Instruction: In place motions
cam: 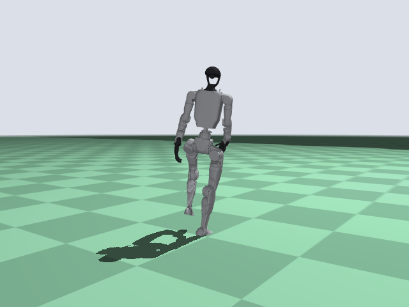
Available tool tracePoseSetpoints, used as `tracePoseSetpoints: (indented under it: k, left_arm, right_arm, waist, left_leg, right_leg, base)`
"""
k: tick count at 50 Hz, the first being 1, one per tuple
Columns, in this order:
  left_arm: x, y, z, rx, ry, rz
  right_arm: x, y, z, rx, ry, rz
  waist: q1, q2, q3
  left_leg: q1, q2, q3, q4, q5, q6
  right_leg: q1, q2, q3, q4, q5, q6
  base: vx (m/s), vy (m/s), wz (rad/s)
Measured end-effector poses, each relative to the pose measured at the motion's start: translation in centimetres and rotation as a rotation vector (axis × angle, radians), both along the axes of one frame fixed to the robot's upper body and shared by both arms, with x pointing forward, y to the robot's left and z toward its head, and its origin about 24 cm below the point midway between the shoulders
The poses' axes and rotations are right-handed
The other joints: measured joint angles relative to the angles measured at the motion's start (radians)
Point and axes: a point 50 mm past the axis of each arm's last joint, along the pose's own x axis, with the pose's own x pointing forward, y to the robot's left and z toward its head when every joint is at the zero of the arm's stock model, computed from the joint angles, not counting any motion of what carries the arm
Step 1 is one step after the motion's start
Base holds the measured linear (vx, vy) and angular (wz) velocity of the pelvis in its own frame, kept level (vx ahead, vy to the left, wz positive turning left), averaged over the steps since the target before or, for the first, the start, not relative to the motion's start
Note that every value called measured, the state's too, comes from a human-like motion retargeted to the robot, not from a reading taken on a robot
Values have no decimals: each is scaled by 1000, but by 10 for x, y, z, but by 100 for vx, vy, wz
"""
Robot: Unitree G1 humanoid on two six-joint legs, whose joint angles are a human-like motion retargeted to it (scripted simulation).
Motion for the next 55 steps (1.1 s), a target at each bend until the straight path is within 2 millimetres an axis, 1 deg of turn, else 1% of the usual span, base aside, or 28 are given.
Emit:
tracePoseSetpoints:
  k: [3,5,7,8,10,12,13,15,16,18,20,22,24,25,26,28,30,32,33,35,37,40,42,43,47,50,52,55]
  left_arm:
    - [31,14,-6,92,-84,-59]
    - [65,20,-10,162,-185,-113]
    - [103,20,-13,184,-307,-162]
    - [121,18,-13,174,-366,-180]
    - [161,15,-10,119,-492,-206]
    - [215,11,1,72,-651,-227]
    - [243,11,10,66,-741,-237]
    - [288,17,31,73,-906,-270]
    - [299,21,38,94,-955,-290]
    - [307,30,45,155,-990,-322]
    - [301,30,40,216,-947,-346]
    - [287,26,32,235,-902,-355]
    - [269,25,24,206,-856,-357]
    - [258,23,19,178,-825,-358]
    - [238,19,10,133,-763,-360]
    - [195,11,-3,61,-627,-349]
    - [148,5,-13,28,-475,-308]
    - [100,0,-16,21,-327,-240]
    - [81,-2,-15,21,-268,-204]
    - [56,-2,-13,26,-191,-158]
    - [21,-14,-8,27,-78,-23]
    - [-4,-25,-1,1,40,103]
    - [-24,-32,6,-10,114,161]
    - [-36,-35,10,-15,149,180]
    - [-71,-42,24,-27,232,230]
    - [-66,-46,22,-32,233,265]
    - [-54,-45,17,-29,194,259]
    - [-25,-36,6,-28,89,218]
  right_arm:
    - [-59,-29,-34,-111,205,-67]
    - [-106,-51,-52,-188,367,-149]
    - [-159,-75,-61,-264,545,-250]
    - [-187,-88,-62,-307,638,-296]
    - [-235,-115,-57,-402,797,-386]
    - [-254,-138,-50,-486,845,-515]
    - [-261,-149,-46,-526,840,-598]
    - [-279,-169,-37,-595,851,-759]
    - [-291,-176,-32,-626,879,-813]
    - [-316,-186,-22,-684,942,-897]
    - [-343,-186,-14,-726,995,-976]
    - [-361,-180,-10,-727,1012,-1042]
    - [-368,-173,-10,-700,1019,-1063]
    - [-370,-170,-10,-686,1028,-1063]
    - [-369,-167,-12,-672,1048,-1050]
    - [-363,-162,-16,-652,1073,-1010]
    - [-341,-160,-24,-650,1049,-941]
    - [-304,-152,-37,-636,974,-841]
    - [-276,-143,-45,-602,924,-784]
    - [-223,-125,-54,-501,826,-684]
    - [-137,-88,-55,-297,653,-464]
    - [-31,-39,-26,-75,347,-240]
    - [19,-13,5,13,129,-162]
    - [37,-4,20,53,37,-133]
    - [79,23,70,183,-223,-10]
    - [87,35,87,187,-321,72]
    - [79,33,77,164,-311,55]
    - [47,15,40,107,-180,5]
  waist:
    - [-26,-2,-25]
    - [-43,-4,-28]
    - [-74,5,-31]
    - [-91,21,-37]
    - [-135,72,-56]
    - [-131,92,-12]
    - [-160,95,20]
    - [-214,110,71]
    - [-248,114,83]
    - [-285,119,86]
    - [-277,128,73]
    - [-233,125,55]
    - [-201,116,39]
    - [-191,113,29]
    - [-180,106,15]
    - [-169,85,-5]
    - [-175,61,-3]
    - [-115,26,3]
    - [-88,9,9]
    - [-155,54,1]
    - [59,-16,84]
    - [151,-47,151]
    - [215,-67,162]
    - [246,-80,157]
    - [309,-90,105]
    - [246,-71,83]
    - [198,-51,57]
    - [133,-30,-3]
  left_leg:
    - [181,-84,-7,-277,41,-15]
    - [336,-148,-22,-559,68,-38]
    - [491,-195,-13,-815,-61,-30]
    - [543,-196,-3,-922,-76,-10]
    - [581,-174,-31,-1083,-31,13]
    - [577,-126,-5,-1139,4,-16]
    - [585,-132,-20,-1168,21,-12]
    - [586,-121,-46,-1189,41,-6]
    - [578,-114,-63,-1181,44,-1]
    - [558,-99,-72,-1160,45,6]
    - [550,-80,-73,-1140,43,2]
    - [556,-80,-56,-1136,40,1]
    - [569,-92,-38,-1139,32,0]
    - [574,-99,-31,-1140,27,-1]
    - [580,-113,-23,-1135,17,-2]
    - [588,-148,-11,-1105,-11,-1]
    - [581,-178,1,-1016,-47,6]
    - [519,-165,87,-799,-8,17]
    - [433,-112,126,-592,58,20]
    - [229,9,15,-240,147,56]
    - [45,-75,46,-22,192,112]
    - [-163,50,151,323,94,147]
    - [-272,103,198,452,48,164]
    - [-321,103,213,489,42,161]
    - [-379,127,229,509,46,136]
    - [-305,84,171,434,29,123]
    - [-205,31,124,326,28,100]
    - [10,-85,71,48,47,67]
  right_leg:
    - [27,-7,-36,18,-32,9]
    - [39,-10,-50,52,-60,11]
    - [36,1,-70,113,-70,6]
    - [28,11,-99,151,-49,0]
    - [-52,14,-184,302,96,-26]
    - [-239,9,-159,569,269,-65]
    - [-330,5,-118,695,298,-81]
    - [-448,22,-75,871,236,-73]
    - [-476,18,-73,917,216,-66]
    - [-516,28,-73,979,183,-84]
    - [-514,54,-52,981,169,-80]
    - [-465,80,-18,912,175,-55]
    - [-385,85,-8,800,173,-46]
    - [-341,82,-11,735,172,-44]
    - [-276,74,-16,634,175,-36]
    - [-141,51,-33,424,187,0]
    - [-9,38,-35,262,-7,69]
    - [48,-12,-62,166,-103,43]
    - [52,-32,-35,131,-105,42]
    - [50,12,-150,75,-94,38]
    - [40,-49,114,92,-54,61]
    - [37,-66,136,67,-21,29]
    - [30,-80,155,63,-14,18]
    - [24,-94,167,61,-11,17]
    - [-2,-109,167,56,-3,14]
    - [16,-87,157,46,-6,19]
    - [36,-70,122,32,-11,22]
    - [46,-53,72,27,-29,32]
  base:
    - [26,5,54]
    - [17,7,35]
    - [20,10,37]
    - [19,13,36]
    - [1,12,11]
    - [-39,9,-46]
    - [-47,9,16]
    - [-36,8,59]
    - [-17,1,63]
    - [3,-4,31]
    - [14,-8,-5]
    - [13,-10,-32]
    - [13,-10,-38]
    - [18,-6,-30]
    - [21,-2,-26]
    - [19,1,-12]
    - [10,-6,-17]
    - [8,-7,-106]
    - [-7,-12,-16]
    - [-25,-18,54]
    - [-34,-16,-272]
    - [-36,-11,-126]
    - [-6,-5,-107]
    - [16,1,-85]
    - [20,5,-43]
    - [-1,0,42]
    - [4,3,72]
    - [14,6,78]
